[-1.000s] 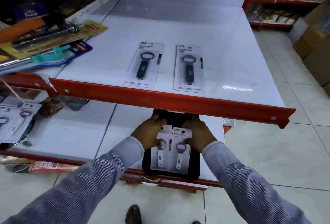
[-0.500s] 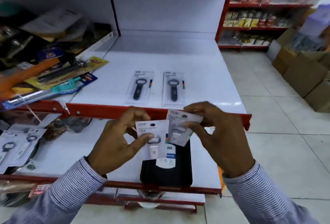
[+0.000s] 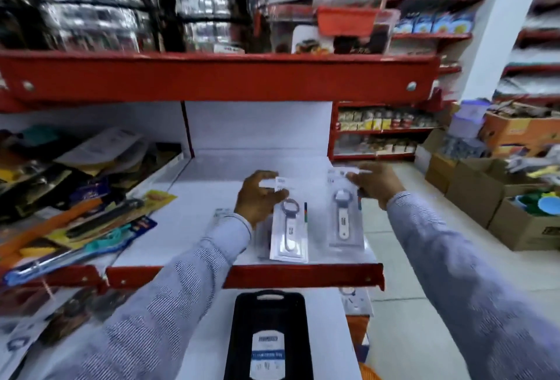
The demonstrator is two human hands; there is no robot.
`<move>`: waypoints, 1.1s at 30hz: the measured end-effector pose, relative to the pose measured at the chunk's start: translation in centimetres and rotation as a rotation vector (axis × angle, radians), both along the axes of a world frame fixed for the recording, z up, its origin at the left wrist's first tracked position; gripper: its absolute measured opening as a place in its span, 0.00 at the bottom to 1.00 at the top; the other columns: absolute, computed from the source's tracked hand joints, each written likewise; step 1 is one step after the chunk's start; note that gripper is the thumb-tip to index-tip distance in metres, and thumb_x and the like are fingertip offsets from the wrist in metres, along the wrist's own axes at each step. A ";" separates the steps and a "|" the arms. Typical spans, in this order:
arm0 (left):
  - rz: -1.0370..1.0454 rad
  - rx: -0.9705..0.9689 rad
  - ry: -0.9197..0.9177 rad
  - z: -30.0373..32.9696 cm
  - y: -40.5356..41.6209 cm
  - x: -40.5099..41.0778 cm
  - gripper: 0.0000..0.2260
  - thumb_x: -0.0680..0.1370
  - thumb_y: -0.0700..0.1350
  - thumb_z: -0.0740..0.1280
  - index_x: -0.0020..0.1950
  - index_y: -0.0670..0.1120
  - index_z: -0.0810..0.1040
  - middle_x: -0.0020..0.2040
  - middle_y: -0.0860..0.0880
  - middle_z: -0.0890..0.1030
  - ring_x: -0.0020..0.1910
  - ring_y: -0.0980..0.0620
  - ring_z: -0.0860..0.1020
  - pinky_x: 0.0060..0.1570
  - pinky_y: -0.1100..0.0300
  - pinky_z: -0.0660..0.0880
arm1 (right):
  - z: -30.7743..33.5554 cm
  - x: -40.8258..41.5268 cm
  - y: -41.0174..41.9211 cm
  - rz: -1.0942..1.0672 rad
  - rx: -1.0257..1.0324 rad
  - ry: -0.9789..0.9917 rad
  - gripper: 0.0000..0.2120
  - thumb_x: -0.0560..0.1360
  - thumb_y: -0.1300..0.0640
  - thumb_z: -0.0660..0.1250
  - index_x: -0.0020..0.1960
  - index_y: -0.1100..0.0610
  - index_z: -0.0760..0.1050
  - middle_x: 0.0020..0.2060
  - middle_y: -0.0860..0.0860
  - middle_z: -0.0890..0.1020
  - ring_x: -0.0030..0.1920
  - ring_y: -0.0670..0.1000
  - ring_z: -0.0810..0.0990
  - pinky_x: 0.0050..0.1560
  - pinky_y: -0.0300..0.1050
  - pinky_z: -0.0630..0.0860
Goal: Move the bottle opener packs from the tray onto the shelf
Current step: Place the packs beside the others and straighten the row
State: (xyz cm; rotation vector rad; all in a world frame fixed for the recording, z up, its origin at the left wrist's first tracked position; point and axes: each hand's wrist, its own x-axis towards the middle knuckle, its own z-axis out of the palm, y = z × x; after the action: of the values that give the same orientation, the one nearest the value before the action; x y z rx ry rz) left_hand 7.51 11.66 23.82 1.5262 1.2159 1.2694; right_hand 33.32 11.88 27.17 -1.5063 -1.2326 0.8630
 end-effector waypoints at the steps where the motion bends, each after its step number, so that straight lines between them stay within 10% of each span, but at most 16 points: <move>1: 0.009 -0.050 0.043 -0.6 1.1 0.7 0.17 0.67 0.36 0.79 0.49 0.50 0.79 0.52 0.39 0.85 0.46 0.43 0.84 0.47 0.51 0.82 | -1.3 0.6 1.2 -0.002 -0.065 -0.041 0.11 0.74 0.63 0.70 0.55 0.63 0.79 0.39 0.57 0.82 0.32 0.49 0.81 0.34 0.42 0.83; 8: 0.079 0.032 0.522 -2.4 3.3 3.9 0.19 0.69 0.42 0.78 0.57 0.41 0.80 0.56 0.39 0.82 0.55 0.43 0.82 0.59 0.53 0.78 | -6.0 0.8 2.9 0.038 -0.134 -0.599 0.19 0.71 0.53 0.74 0.60 0.60 0.80 0.58 0.57 0.83 0.59 0.56 0.81 0.62 0.45 0.76; 15: -0.483 -0.011 1.191 -0.3 3.6 2.2 0.36 0.64 0.62 0.78 0.70 0.57 0.72 0.75 0.51 0.71 0.74 0.50 0.67 0.76 0.49 0.63 | -4.7 0.3 1.7 0.372 -0.141 -0.942 0.27 0.67 0.47 0.77 0.64 0.52 0.77 0.63 0.52 0.79 0.62 0.54 0.78 0.66 0.45 0.71; 19: -0.549 -0.075 1.249 -1.3 3.3 1.9 0.39 0.66 0.67 0.74 0.74 0.61 0.65 0.80 0.54 0.61 0.80 0.50 0.55 0.79 0.45 0.53 | -3.8 -0.2 0.6 0.542 -0.240 -1.114 0.28 0.67 0.42 0.75 0.64 0.49 0.76 0.62 0.50 0.80 0.63 0.53 0.77 0.64 0.44 0.71; 33: -0.518 -0.017 1.198 -0.5 0.3 1.8 0.41 0.64 0.64 0.77 0.73 0.54 0.70 0.76 0.52 0.69 0.74 0.49 0.69 0.74 0.50 0.66 | -3.8 -0.9 -2.8 0.546 -0.170 -1.091 0.29 0.65 0.39 0.75 0.63 0.49 0.77 0.62 0.49 0.81 0.63 0.52 0.77 0.65 0.46 0.73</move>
State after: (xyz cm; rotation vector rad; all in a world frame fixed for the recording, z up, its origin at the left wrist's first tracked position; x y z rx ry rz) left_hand 9.34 12.00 23.32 2.4685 1.3063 -0.1053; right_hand 32.44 9.05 23.35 -1.8744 -2.4923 0.4324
